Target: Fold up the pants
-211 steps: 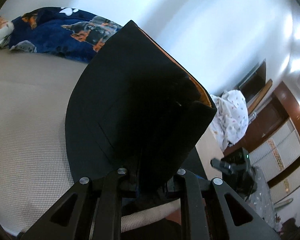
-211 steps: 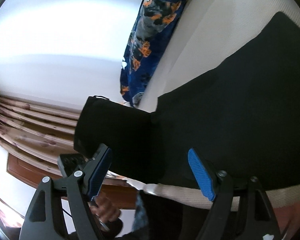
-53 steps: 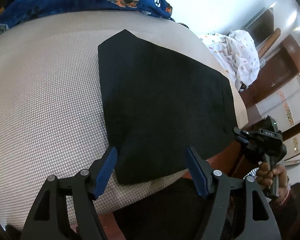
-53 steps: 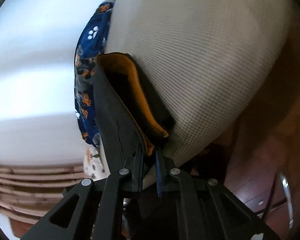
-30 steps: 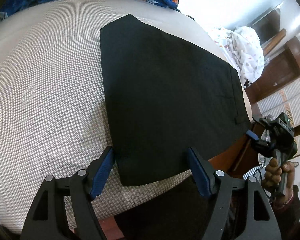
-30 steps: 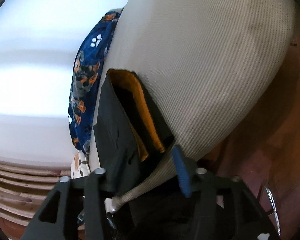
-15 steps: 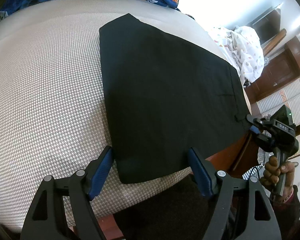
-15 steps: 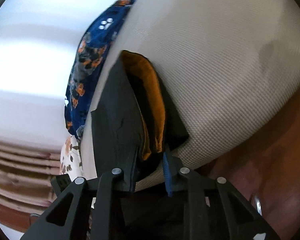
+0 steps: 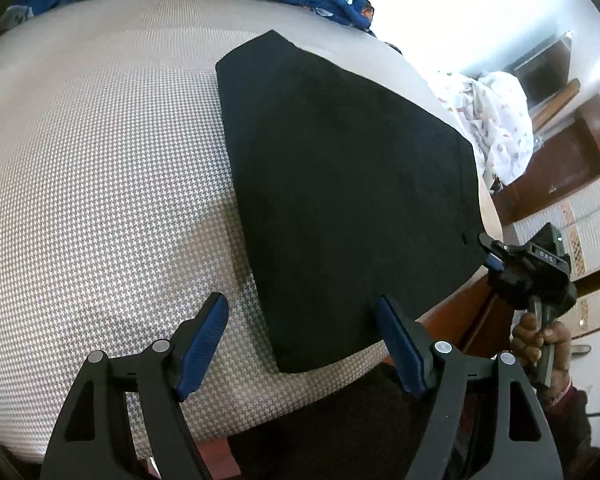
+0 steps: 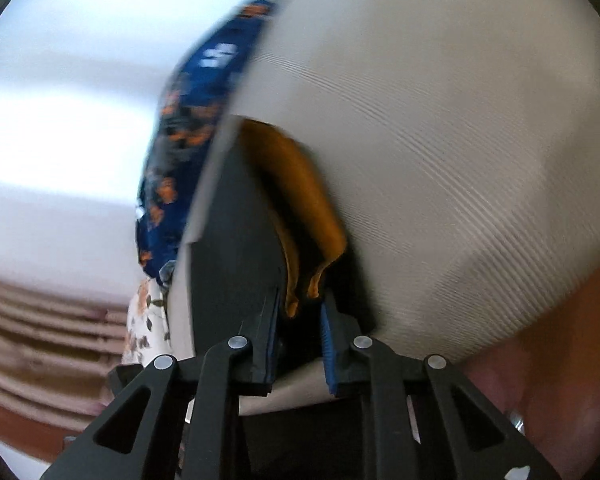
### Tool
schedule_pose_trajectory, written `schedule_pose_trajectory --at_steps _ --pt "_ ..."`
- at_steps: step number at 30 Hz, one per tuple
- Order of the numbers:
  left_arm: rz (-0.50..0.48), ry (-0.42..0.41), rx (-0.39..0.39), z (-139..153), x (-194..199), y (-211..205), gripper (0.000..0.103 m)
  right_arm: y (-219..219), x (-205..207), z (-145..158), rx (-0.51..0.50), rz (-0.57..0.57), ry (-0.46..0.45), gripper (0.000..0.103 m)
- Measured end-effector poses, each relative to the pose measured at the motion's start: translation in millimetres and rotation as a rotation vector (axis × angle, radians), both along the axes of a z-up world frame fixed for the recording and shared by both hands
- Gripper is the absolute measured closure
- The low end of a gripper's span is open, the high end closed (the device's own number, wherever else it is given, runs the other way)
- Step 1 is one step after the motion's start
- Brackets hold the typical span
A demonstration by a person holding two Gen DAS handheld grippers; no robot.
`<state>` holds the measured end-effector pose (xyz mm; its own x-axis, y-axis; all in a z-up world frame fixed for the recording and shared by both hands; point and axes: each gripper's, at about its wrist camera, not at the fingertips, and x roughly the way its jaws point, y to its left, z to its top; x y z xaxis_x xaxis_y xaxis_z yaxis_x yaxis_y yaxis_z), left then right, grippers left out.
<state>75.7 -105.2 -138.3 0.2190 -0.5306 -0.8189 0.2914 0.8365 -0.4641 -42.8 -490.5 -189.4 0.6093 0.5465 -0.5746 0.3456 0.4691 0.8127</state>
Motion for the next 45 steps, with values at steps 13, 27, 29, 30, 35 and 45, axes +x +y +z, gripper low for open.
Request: schedule_pose_trajectory --at_steps 13,27,29,30,35,45 --pt "0.091 -0.028 -0.051 13.0 11.3 23.9 0.026 -2.2 -3.9 -3.1 0.036 -0.009 -0.004 0.086" --pt "0.038 -0.053 0.033 7.7 12.2 12.0 0.026 -2.3 0.8 10.3 -0.017 0.009 -0.036 0.074" --pt "0.024 -0.078 0.064 9.4 10.8 7.8 0.026 -2.9 0.5 13.7 -0.054 0.017 -0.036 0.074" --pt "0.018 -0.088 0.077 10.0 10.2 5.8 0.026 -2.8 0.9 16.9 -0.086 0.021 -0.037 0.072" --pt "-0.007 -0.133 0.141 11.7 8.6 -3.0 0.026 0.2 6.8 25.9 -0.204 0.049 -0.028 0.058" --pt "-0.036 -0.196 0.230 15.5 4.3 -13.6 0.026 7.5 19.0 24.2 -0.248 0.110 -0.014 0.042"
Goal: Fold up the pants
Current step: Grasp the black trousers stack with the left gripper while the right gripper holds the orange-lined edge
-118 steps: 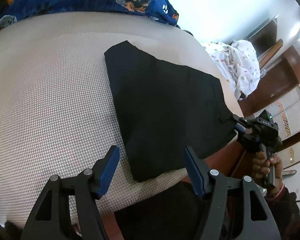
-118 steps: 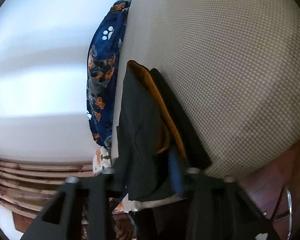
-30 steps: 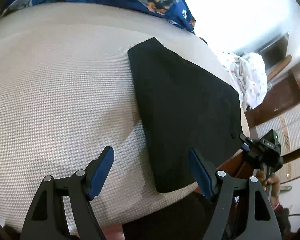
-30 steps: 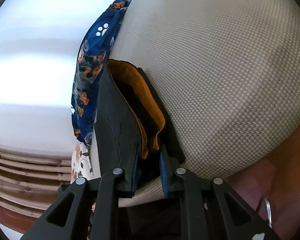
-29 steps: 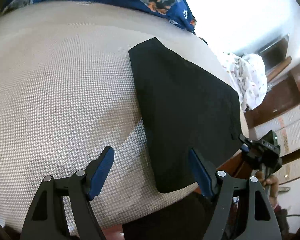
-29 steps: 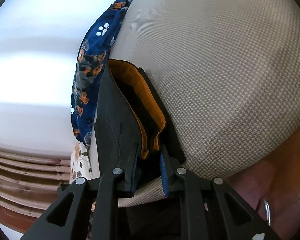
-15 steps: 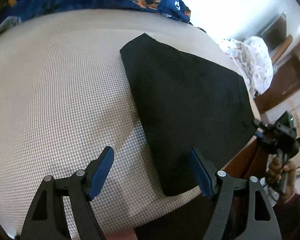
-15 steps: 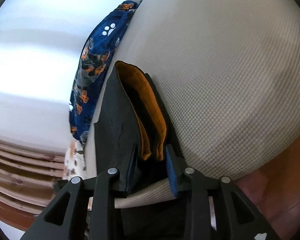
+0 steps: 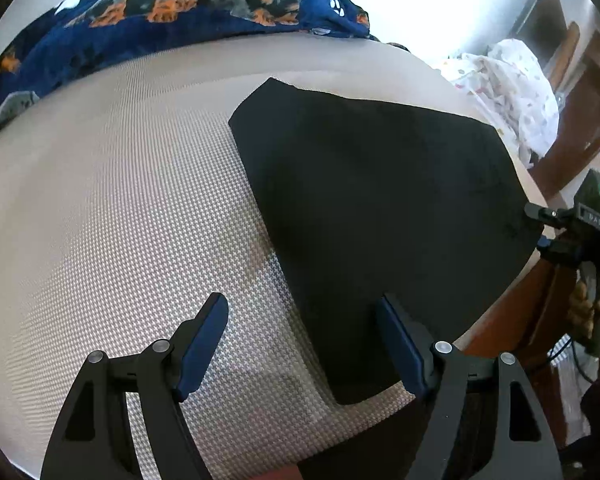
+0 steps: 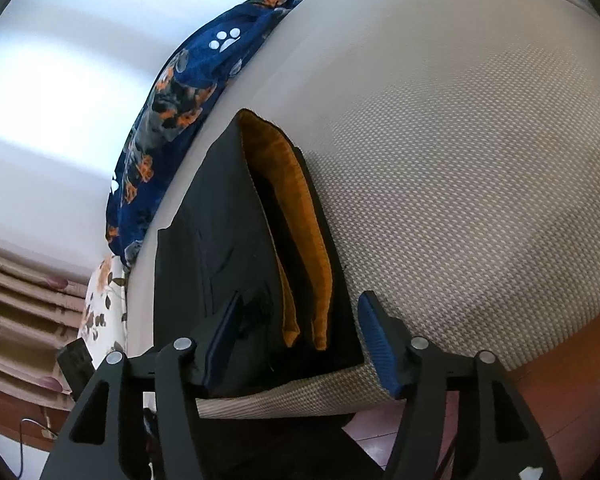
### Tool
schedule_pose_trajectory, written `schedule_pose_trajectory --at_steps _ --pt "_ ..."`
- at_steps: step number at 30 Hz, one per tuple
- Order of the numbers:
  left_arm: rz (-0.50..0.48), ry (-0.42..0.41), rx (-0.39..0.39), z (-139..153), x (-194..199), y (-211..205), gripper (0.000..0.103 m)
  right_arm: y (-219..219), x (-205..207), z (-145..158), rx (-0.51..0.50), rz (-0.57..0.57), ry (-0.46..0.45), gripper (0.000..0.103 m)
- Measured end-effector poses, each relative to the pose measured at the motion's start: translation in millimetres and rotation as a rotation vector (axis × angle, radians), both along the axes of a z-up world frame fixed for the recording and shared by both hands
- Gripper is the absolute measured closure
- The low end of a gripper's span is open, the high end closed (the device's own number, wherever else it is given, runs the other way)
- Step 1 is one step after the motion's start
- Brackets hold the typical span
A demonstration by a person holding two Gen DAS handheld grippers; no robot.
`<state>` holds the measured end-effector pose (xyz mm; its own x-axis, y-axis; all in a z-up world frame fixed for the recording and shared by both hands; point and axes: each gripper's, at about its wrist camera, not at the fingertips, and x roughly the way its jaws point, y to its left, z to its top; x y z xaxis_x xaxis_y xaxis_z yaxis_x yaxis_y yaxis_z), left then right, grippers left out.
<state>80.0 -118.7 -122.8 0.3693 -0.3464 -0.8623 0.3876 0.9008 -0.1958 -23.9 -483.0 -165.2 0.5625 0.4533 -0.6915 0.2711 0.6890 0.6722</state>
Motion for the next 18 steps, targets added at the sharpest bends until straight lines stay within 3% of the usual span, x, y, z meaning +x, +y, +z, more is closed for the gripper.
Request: schedule_pose_trajectory --at_steps 9,18 --pt "-0.015 -0.016 0.050 -1.1 3.3 -7.7 0.018 -0.5 20.7 -0.4 -0.032 0.053 0.019 0.039" --pt "-0.028 0.030 0.019 -6.5 16.1 -8.6 0.013 3.7 40.5 0.0 -0.056 0.135 0.028 0.036"
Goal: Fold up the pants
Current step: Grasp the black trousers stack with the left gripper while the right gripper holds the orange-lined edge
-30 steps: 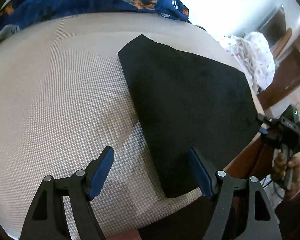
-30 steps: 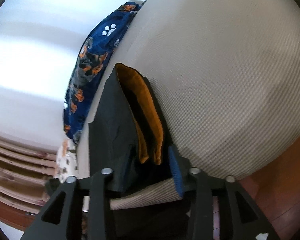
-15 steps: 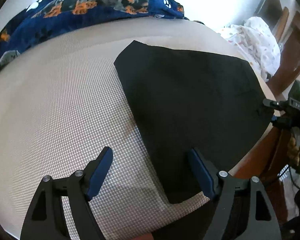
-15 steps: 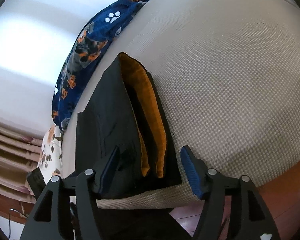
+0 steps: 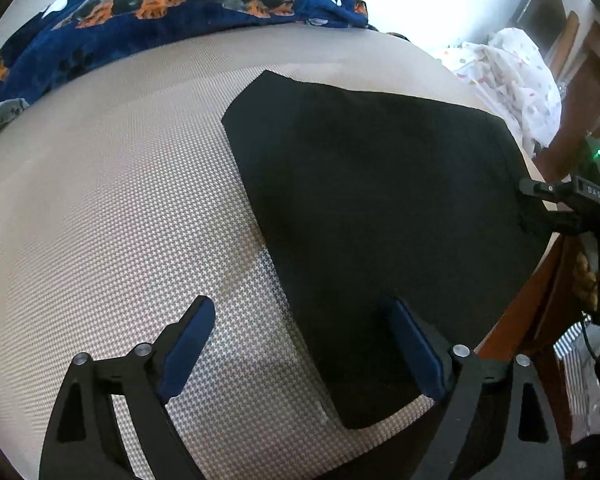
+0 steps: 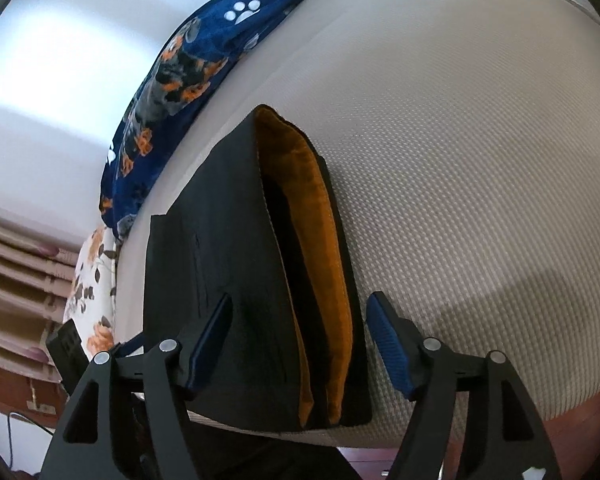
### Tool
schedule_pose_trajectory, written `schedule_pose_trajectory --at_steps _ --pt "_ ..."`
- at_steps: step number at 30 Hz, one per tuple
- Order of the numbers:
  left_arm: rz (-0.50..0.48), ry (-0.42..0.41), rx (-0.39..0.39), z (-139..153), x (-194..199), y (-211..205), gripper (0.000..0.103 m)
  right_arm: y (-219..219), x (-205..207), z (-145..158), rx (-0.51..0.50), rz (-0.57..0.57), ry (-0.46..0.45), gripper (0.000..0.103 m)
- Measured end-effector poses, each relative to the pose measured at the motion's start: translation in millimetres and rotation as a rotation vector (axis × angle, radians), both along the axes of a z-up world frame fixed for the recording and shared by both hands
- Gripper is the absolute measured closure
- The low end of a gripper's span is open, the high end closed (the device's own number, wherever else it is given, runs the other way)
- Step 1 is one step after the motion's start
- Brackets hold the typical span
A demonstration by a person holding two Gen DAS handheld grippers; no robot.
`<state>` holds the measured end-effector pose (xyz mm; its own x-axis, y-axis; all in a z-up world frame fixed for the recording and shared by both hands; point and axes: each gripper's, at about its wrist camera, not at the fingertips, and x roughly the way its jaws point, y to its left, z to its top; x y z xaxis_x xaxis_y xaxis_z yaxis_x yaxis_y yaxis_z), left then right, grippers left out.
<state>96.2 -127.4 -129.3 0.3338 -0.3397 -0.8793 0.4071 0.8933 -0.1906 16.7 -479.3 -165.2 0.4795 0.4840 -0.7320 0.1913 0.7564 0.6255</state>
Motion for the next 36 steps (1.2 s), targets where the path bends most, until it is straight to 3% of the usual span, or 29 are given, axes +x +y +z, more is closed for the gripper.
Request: schedule_pose_trajectory --at_steps 5,15,19,25,32,36 --pt "-0.019 0.071 -0.088 -5.2 10.7 5.0 0.013 0.9 10.8 1.6 -0.009 0.050 0.010 0.034" --pt "-0.149 0.143 -0.247 -4.5 28.4 -5.7 0.013 -11.7 23.4 -7.8 0.146 0.184 0.039 0.030" --pt "-0.218 0.249 -0.370 -9.1 45.2 -4.6 0.013 -22.2 27.8 -16.7 0.247 0.241 0.070 0.030" --pt "-0.240 0.386 -0.530 -18.3 61.7 12.5 0.013 -26.0 39.3 -25.0 0.329 0.393 0.157 0.030" --pt "-0.323 0.418 -0.541 -17.4 67.9 7.9 0.013 -9.4 47.4 -20.5 0.344 0.527 0.159 0.010" --pt "-0.353 0.430 -0.545 -18.7 68.8 12.6 0.013 1.2 50.7 -16.4 0.342 0.578 0.112 0.009"
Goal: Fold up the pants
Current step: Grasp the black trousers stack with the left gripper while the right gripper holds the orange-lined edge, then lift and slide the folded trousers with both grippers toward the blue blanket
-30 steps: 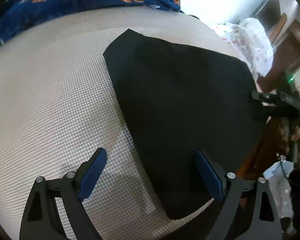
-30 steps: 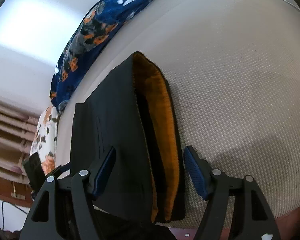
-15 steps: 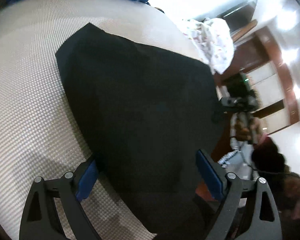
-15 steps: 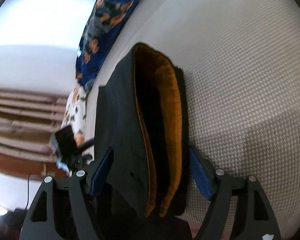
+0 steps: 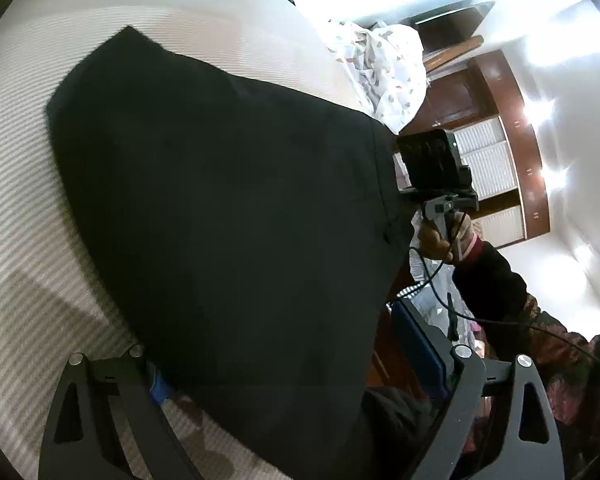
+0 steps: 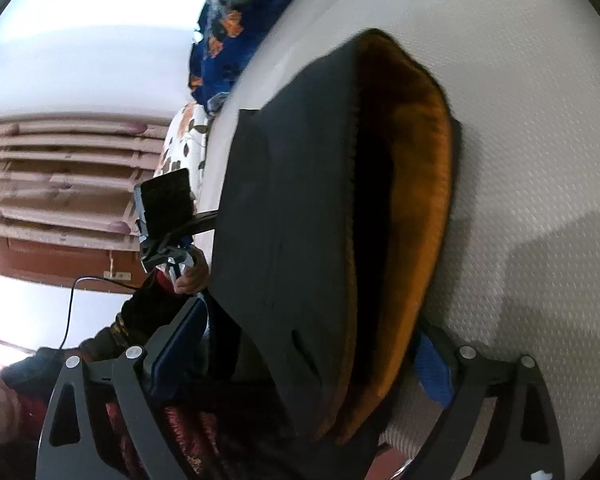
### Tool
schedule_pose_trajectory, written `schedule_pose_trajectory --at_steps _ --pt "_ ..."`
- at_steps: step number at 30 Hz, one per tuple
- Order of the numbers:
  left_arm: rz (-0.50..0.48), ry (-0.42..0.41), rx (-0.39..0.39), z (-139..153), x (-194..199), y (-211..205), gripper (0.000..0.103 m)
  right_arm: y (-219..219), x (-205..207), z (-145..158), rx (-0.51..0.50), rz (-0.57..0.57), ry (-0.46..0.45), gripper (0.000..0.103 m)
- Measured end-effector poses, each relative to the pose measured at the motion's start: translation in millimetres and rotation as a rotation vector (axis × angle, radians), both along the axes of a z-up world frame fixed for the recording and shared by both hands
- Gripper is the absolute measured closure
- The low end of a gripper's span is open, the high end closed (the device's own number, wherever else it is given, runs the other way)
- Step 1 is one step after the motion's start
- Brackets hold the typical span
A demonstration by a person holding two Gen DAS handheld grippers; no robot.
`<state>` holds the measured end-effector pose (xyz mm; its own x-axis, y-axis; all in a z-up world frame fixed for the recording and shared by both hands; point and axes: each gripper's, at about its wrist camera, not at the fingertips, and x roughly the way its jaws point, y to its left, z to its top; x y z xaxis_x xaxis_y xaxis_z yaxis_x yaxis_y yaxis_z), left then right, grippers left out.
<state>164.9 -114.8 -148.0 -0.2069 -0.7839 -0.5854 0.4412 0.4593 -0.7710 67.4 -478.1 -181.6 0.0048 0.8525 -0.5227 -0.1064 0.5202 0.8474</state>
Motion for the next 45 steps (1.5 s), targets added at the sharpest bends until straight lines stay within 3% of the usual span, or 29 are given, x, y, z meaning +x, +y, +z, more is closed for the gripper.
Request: schedule_pose_trajectory --at_steps 3,7,10,11,12,13,14,20,23,25,26,29,31,34,45 --pt "-0.002 -0.004 0.001 0.3 2.6 -5.1 0.013 6.2 -0.9 1.7 -0.011 -0.006 -0.031 0.009" --pt "0.064 -0.018 0.017 5.7 -0.4 -5.7 0.013 15.9 -8.2 6.0 -0.078 -0.062 -0.090 0.011" --pt "0.111 -0.037 0.047 6.6 -4.6 -2.2 0.024 17.7 -11.0 7.3 -0.146 -0.093 -0.113 0.041" --pt "0.113 -0.033 0.059 6.4 -5.3 -0.6 0.028 13.7 -11.2 4.7 -0.155 -0.113 -0.096 0.059" --pt "0.128 -0.059 0.093 6.7 -6.2 0.8 0.042 7.4 -11.0 0.8 -0.163 -0.143 -0.075 0.069" --pt "0.135 -0.083 0.118 6.3 -7.7 0.9 0.057 1.3 -11.3 -3.4 -0.139 -0.166 -0.053 0.070" --pt "0.135 -0.117 0.149 7.3 -9.7 0.2 0.062 -2.3 -12.5 -5.8 -0.117 -0.182 -0.043 0.070" --pt "0.129 -0.197 0.229 14.1 -17.5 -16.9 0.063 0.4 -10.0 -9.1 -0.090 -0.170 -0.030 0.068" --pt "0.120 -0.251 0.270 15.9 -22.8 -24.8 0.063 1.6 -7.8 -6.6 -0.065 -0.187 -0.030 0.052" --pt "0.133 -0.263 0.281 16.0 -23.8 -26.8 0.063 12.7 -7.7 -1.7 -0.105 -0.181 -0.064 0.051" --pt "0.140 -0.286 0.295 17.0 -26.1 -28.6 0.063 15.3 -8.5 0.1 -0.121 -0.181 -0.076 0.051" --pt "0.152 -0.386 0.359 21.6 -37.7 -38.0 0.069 25.2 -12.4 5.7 -0.238 -0.181 -0.131 0.071" --pt "0.183 -0.421 0.385 26.3 -42.2 -39.4 0.078 26.9 -15.6 7.0 -0.246 -0.209 -0.134 0.073" --pt "0.211 -0.491 0.420 35.4 -50.5 -40.2 0.084 35.8 -24.1 13.1 -0.234 -0.234 -0.165 0.076" --pt "0.242 -0.601 0.487 53.8 -74.8 -11.2 0.085 77.0 -35.4 19.1 -0.125 -0.311 -0.200 0.078"
